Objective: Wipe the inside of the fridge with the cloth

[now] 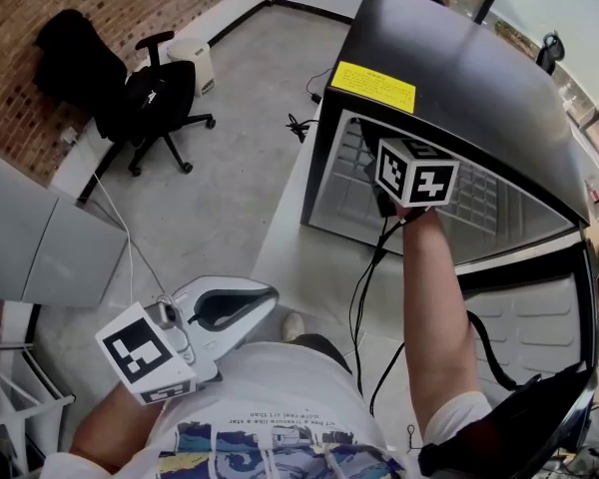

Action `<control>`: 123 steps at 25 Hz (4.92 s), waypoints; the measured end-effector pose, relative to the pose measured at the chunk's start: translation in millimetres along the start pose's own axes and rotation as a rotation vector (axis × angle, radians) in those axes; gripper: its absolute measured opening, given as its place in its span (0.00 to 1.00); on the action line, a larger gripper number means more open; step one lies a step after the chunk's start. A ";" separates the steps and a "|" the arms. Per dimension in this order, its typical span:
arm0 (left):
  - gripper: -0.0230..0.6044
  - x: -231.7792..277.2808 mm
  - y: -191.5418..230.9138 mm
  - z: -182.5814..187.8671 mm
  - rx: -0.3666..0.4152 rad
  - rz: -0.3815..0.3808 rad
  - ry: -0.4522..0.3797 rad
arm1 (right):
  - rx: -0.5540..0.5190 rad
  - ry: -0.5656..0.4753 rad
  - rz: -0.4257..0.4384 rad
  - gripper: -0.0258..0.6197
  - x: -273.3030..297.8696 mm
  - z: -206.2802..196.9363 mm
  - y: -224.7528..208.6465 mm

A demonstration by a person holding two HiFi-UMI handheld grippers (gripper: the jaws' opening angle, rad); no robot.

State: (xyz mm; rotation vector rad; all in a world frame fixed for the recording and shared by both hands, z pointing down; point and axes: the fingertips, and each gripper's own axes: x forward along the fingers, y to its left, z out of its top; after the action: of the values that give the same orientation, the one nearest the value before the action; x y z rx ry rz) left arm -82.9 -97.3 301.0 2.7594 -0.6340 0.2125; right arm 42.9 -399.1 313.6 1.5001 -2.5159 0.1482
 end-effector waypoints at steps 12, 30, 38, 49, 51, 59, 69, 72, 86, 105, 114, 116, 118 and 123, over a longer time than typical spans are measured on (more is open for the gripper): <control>0.05 -20.9 -12.1 -11.5 -0.003 -0.034 0.008 | -0.056 -0.030 0.065 0.12 -29.7 -2.9 34.8; 0.04 -63.9 -35.4 -23.1 0.016 -0.111 0.006 | -0.051 -0.047 0.049 0.12 -89.0 -2.5 89.4; 0.05 -82.3 -42.4 -30.4 0.023 -0.144 0.013 | -0.018 -0.069 0.002 0.12 -115.4 -6.2 103.4; 0.05 -67.3 -50.4 -33.6 0.020 -0.242 0.030 | 0.005 -0.056 -0.235 0.12 -173.5 -9.6 29.3; 0.05 -58.7 -50.7 -30.4 0.021 -0.258 0.026 | -0.006 -0.044 -0.283 0.12 -182.1 -8.9 5.7; 0.05 -23.5 -46.0 -15.5 0.035 -0.281 0.019 | -0.065 0.016 -0.466 0.12 -199.9 -8.0 -88.6; 0.05 18.8 -31.1 0.7 0.056 -0.249 0.013 | -0.132 0.096 -0.575 0.12 -180.7 -19.6 -162.6; 0.04 26.6 -26.7 4.9 0.057 -0.240 0.013 | -0.140 0.132 -0.583 0.12 -171.2 -26.1 -174.8; 0.05 41.8 -14.2 5.1 0.036 -0.185 0.022 | -0.085 0.198 -0.482 0.12 -123.3 -44.6 -161.6; 0.05 5.3 -0.8 -7.9 -0.020 -0.080 -0.006 | 0.132 0.089 -0.221 0.12 -59.8 -30.7 -82.9; 0.04 -17.1 9.7 -11.1 -0.046 -0.034 -0.011 | 0.164 0.073 -0.151 0.12 -30.4 -20.9 -49.8; 0.04 -23.4 14.1 -11.6 -0.051 -0.019 -0.013 | 0.170 0.070 -0.136 0.12 -21.7 -18.7 -41.4; 0.05 -29.5 16.0 -13.0 -0.055 -0.007 -0.014 | 0.170 0.070 -0.128 0.12 -15.6 -16.8 -34.0; 0.05 -43.0 18.5 -14.3 -0.054 0.011 -0.020 | 0.182 0.066 -0.102 0.12 -7.0 -12.7 -16.0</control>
State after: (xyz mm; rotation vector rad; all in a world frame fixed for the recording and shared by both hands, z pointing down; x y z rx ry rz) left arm -130.6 -91.2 310.2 2.7102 -0.6506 0.1675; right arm 61.8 -398.3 324.0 1.6575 -2.4239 0.4132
